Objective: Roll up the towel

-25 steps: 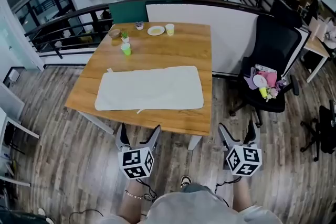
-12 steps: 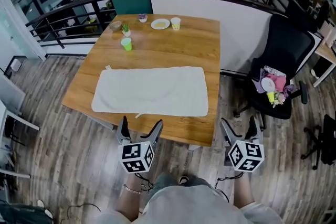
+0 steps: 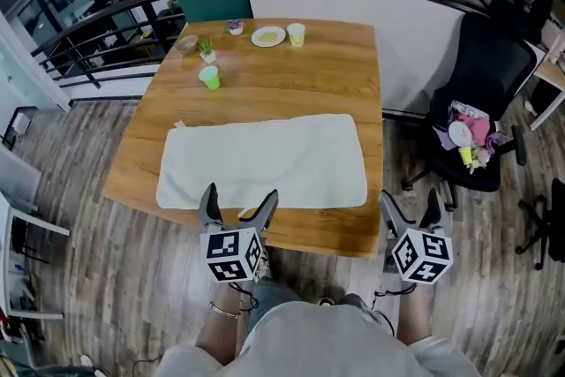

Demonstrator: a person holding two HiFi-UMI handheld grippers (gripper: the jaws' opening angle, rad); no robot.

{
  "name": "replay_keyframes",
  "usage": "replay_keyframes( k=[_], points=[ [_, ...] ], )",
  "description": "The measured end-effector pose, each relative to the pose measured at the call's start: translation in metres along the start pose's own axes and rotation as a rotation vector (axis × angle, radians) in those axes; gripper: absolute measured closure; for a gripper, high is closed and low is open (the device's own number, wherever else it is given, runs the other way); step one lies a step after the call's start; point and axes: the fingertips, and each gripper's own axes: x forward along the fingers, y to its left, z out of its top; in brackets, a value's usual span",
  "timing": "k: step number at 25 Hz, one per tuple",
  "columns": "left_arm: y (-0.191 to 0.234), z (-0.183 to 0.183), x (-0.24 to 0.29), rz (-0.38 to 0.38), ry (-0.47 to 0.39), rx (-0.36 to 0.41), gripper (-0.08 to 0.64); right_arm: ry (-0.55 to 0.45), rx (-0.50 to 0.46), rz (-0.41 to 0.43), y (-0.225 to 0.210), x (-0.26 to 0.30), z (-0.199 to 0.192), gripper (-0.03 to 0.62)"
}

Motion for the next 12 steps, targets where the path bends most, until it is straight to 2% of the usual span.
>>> replay_keyframes(
  k=[6,12],
  points=[
    [0.045,0.018,0.058,-0.095,0.014,0.02,-0.006,-0.002,0.023,-0.104,0.026,0.033,0.004,0.049],
    [0.073,0.031,0.111,-0.222,0.048,0.033,-0.006,0.015,0.036,-0.218,0.053,0.055,0.009,0.052]
  ],
)
